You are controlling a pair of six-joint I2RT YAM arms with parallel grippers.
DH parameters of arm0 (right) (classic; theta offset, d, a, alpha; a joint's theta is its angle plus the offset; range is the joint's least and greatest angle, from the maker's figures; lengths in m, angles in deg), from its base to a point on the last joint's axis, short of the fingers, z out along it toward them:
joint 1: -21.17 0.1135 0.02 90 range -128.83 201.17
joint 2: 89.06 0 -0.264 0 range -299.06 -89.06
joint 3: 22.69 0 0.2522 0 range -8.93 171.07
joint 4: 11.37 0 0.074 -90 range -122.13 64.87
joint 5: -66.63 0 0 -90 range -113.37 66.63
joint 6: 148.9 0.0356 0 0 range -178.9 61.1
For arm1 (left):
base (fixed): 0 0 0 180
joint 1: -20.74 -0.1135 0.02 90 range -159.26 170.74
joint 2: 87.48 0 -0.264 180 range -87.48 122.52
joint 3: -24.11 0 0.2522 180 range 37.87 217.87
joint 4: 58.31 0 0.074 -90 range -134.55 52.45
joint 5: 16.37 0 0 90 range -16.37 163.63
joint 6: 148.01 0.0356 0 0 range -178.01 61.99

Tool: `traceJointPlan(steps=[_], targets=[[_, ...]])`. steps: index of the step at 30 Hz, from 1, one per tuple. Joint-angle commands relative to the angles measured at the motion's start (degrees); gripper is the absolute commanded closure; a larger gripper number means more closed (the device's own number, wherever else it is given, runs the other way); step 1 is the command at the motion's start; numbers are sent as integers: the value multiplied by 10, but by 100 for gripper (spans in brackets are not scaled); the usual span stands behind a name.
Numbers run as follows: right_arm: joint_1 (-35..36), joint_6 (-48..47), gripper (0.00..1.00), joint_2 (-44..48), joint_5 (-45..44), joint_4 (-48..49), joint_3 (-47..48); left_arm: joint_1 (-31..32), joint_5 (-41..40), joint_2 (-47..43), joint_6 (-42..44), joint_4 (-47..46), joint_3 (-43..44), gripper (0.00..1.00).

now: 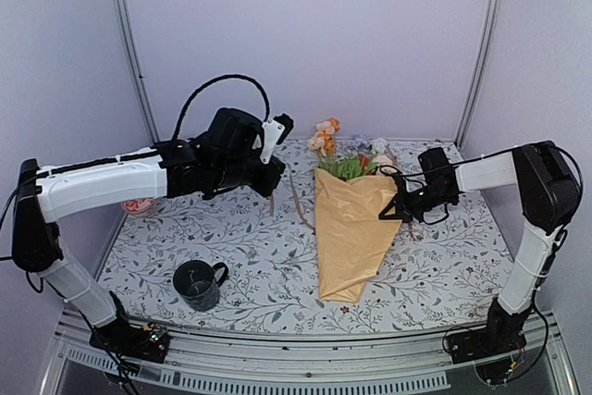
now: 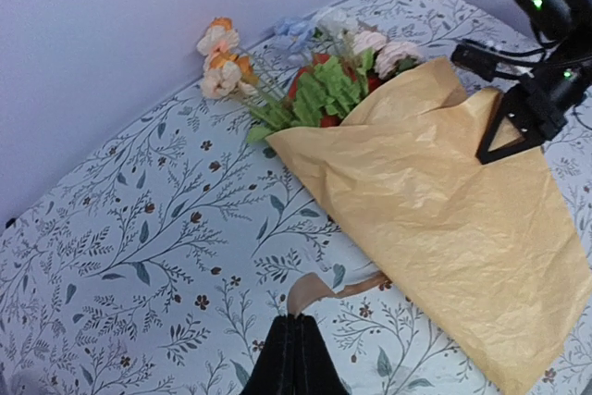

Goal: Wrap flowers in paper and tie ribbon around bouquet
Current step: Adjust the folded bouquet at the center of the board.

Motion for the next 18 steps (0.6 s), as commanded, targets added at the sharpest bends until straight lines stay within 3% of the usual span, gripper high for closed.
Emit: traceJointPlan(steps=[1,5,10,14,18], targets=[[15,-23,100,-21,-15,-25,36,32,82,28,42,-52,32,100],[15,-22,100,-36,-24,-33,45,42,181,144,32,-83,81,100],[15,-21,96,-34,-28,-34,42,44,249,352,17,-41,246,100],[15,-21,86,-11,-45,-44,43,45,274,475,9,6,374,100],[13,-23,64,18,-90,-81,62,50,294,542,-3,44,425,100]])
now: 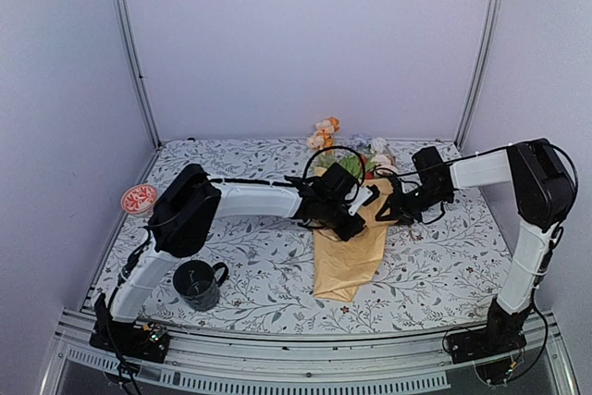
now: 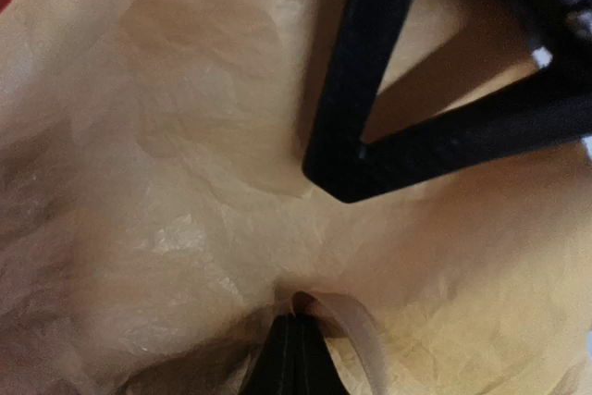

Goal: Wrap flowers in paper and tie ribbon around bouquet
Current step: Adjust the folded bouquet at the center of the board.

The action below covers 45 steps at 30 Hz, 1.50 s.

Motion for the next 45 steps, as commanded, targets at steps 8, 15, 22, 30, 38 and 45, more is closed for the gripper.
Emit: traceJointPlan(steps=[8,15,22,30,38,45], targets=[[-45,-11,54,89,-279,-139,64,6,36,32,-47,28,0,100],[-35,-41,64,28,-297,-193,93,5,34,21,-49,15,-20,100],[-31,-45,57,21,-269,-206,50,3,37,20,-48,14,-21,100],[-23,-28,55,66,-221,-181,-36,3,43,21,-48,13,-20,100],[-20,-24,100,142,-170,-161,-88,2,37,20,-45,15,-20,100],[-2,-24,100,266,-145,-216,-72,1,43,23,-51,9,-21,100]])
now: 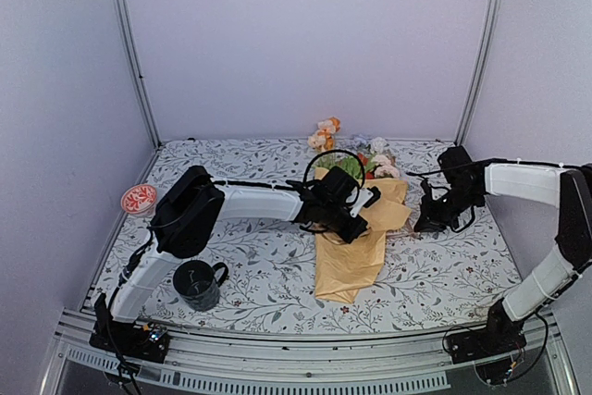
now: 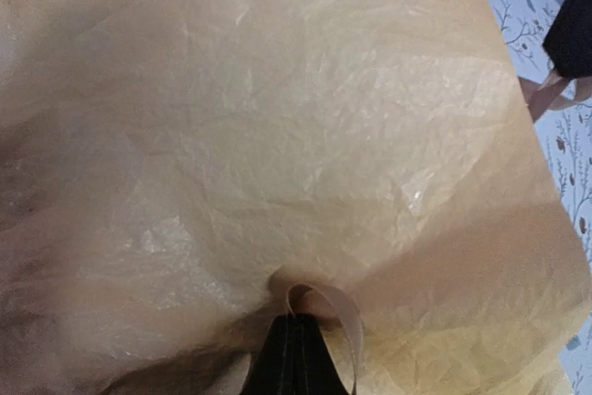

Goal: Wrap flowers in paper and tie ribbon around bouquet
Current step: Adjust the folded bouquet at the center of the board.

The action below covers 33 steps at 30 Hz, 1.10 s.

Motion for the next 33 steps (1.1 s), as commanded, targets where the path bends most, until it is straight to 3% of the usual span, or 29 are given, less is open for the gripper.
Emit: traceJointPlan(steps=[1,9,15,19,21,24,28,33], targets=[[33,-2,100,74,32,-43,12,0,5,2,-6,38,-18,100],[210,40,100,140,142,-6,-45,-8,6,0,-9,33,-25,100],[295,71,69,138,181,49,-70,-10,6,2,-10,32,-28,100],[293,70,56,150,135,42,-69,-11,6,0,-10,32,-34,100],[273,72,54,155,92,31,-61,-11,7,-1,-10,32,-35,100],[209,100,56,148,-21,-15,-52,-11,7,-2,-11,32,-38,100],[147,133,66,126,-164,-26,-40,-11,6,-6,-11,31,-43,100],[144,149,68,72,-169,72,-31,-11,4,-7,-13,29,-49,100]])
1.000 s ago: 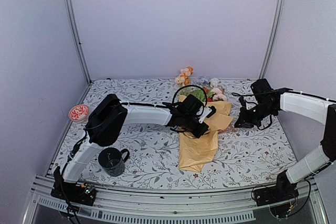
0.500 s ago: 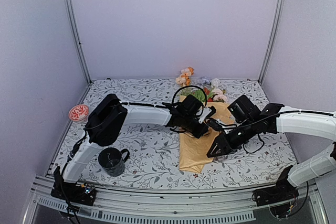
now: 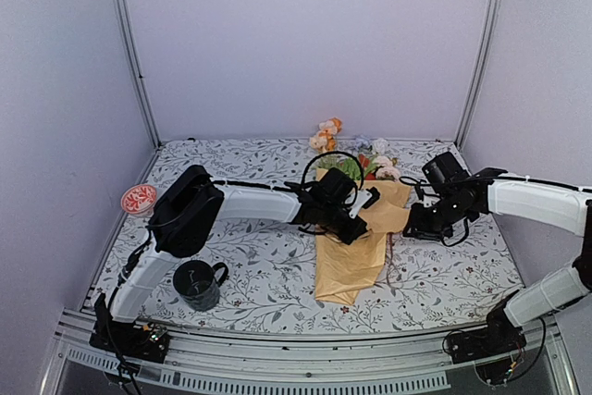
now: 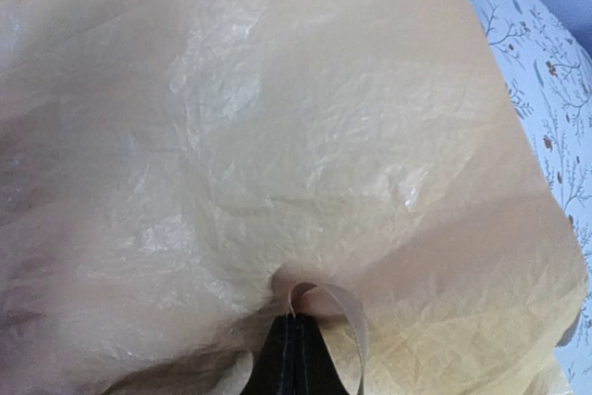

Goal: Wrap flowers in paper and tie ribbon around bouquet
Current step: Adjust the folded bouquet at the center of the board, then pick up the right side of the ribbon from the center of the board.

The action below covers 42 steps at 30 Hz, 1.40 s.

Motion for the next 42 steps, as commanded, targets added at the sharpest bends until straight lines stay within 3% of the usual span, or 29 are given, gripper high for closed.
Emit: traceJointPlan(steps=[1,9,22,33,37,42], targets=[[3,23,68,-52,-40,92,15,-6,-9,0,-5,54,-25,100],[9,20,69,-156,-13,130,29,-6,-8,-2,-2,55,-26,100],[31,17,69,-228,0,162,41,-6,-6,5,-1,63,-15,100],[-1,-10,58,-42,-7,83,58,-6,-4,7,0,65,-12,100],[-6,-11,70,-17,-38,38,25,-6,-4,8,0,65,-12,100],[-6,10,80,-8,-11,49,-41,-6,-3,10,1,65,-11,100]])
